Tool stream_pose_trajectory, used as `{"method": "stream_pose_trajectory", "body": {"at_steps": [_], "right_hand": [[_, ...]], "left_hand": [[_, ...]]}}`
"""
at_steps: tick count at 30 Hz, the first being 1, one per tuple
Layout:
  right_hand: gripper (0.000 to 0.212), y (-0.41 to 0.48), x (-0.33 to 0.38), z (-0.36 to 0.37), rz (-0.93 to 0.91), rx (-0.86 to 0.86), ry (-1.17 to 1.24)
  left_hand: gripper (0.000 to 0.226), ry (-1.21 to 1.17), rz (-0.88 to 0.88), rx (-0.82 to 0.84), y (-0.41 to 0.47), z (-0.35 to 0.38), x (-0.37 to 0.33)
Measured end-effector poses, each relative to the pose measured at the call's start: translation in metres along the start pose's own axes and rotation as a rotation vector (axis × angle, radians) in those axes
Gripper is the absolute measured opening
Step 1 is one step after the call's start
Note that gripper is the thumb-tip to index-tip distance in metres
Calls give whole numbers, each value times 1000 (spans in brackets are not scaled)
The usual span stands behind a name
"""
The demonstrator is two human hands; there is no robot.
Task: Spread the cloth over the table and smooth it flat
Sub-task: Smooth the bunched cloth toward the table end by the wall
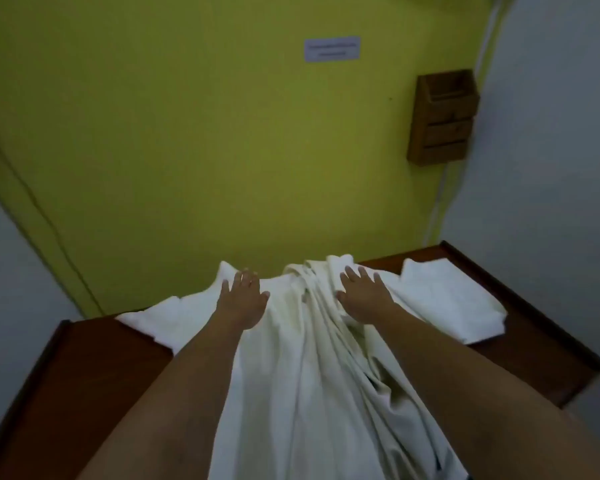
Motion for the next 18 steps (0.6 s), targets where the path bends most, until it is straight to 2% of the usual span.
{"method": "stream_pose_trajectory", "body": {"at_steps": [3,8,11,14,18], "right_hand": [[58,-39,-42,37,148,48,32],[62,-91,-91,97,298,120,64],[64,-100,-100,119,307,175,64],[68,-100,-106,117,289,148,10],[48,-103,-117,123,289,101,-60]], "left_hand": [[60,9,102,69,5,29,-48],[59,26,307,45,7,63,-146],[58,31,386,71,5,85,-195],[59,39,417,148,7,112,-234],[61,38,421,207,13,144,-260]]}}
Point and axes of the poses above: each hand's wrist, its own y-axis towards the middle knuckle, its own z-axis out of the palm, x = y × z, the point moved 9 cm from there along y, towards the middle knuckle, and after that the axes turned 3 degrees about -z, right-handed, at the moved point
